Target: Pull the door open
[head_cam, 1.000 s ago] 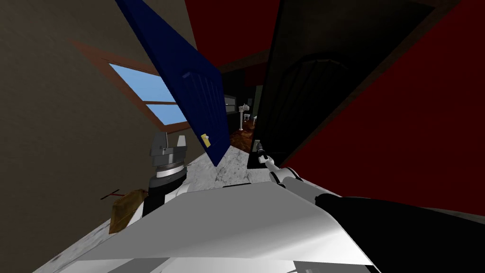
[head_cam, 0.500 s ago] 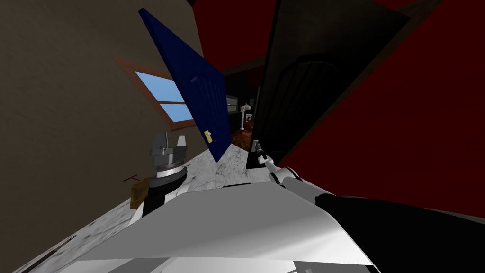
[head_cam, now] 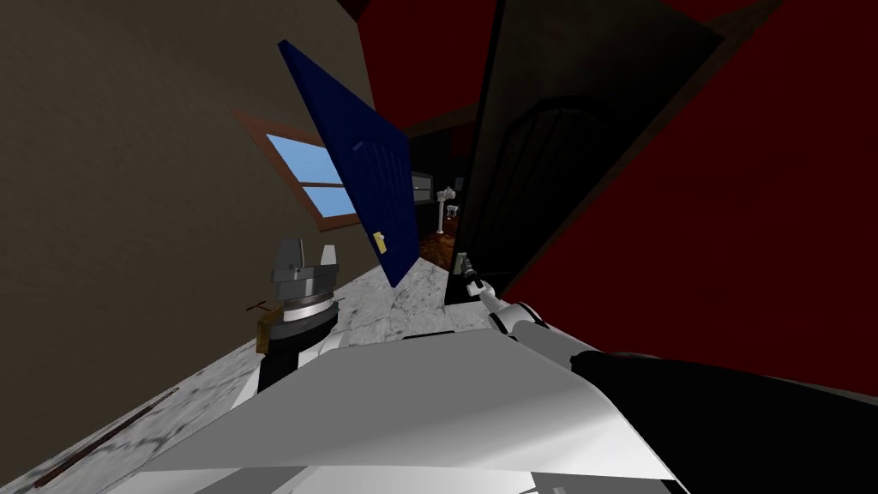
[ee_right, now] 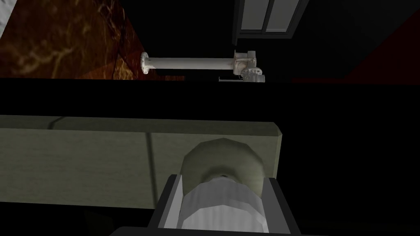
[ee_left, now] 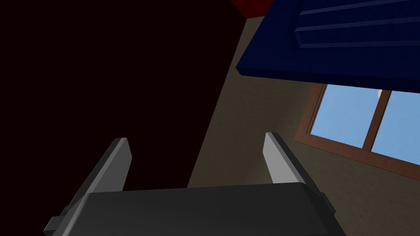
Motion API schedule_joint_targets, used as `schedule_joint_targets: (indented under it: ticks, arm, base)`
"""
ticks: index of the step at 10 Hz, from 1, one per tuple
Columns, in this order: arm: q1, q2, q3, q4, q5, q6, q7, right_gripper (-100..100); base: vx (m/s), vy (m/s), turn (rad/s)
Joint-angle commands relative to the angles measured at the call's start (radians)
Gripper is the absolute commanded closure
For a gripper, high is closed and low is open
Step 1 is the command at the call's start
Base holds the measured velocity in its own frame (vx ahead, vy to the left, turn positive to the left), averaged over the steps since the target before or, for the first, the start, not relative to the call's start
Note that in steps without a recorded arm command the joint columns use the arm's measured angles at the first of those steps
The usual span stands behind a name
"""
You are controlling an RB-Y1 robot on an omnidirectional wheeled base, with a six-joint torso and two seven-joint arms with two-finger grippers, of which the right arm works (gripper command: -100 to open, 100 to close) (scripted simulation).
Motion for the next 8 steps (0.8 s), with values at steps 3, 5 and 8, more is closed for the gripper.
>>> schedule_joint_targets:
  ticks: [3, 5, 8]
  arm:
    - [-0.004, -0.004, 0.038, 0.014, 0.013, -0.016, -0.034, 100]
    - [-0.004, -0.008, 0.057, 0.009, 0.019, -0.019, -0.05, 100]
    - [-0.003, -0.013, 0.083, 0.003, 0.028, -0.024, -0.073, 100]
  base:
    - [-0.169, -0.089, 0.071]
    - [-0.15, -0.118, 0.085]
    - [-0.164, -0.106, 0.065]
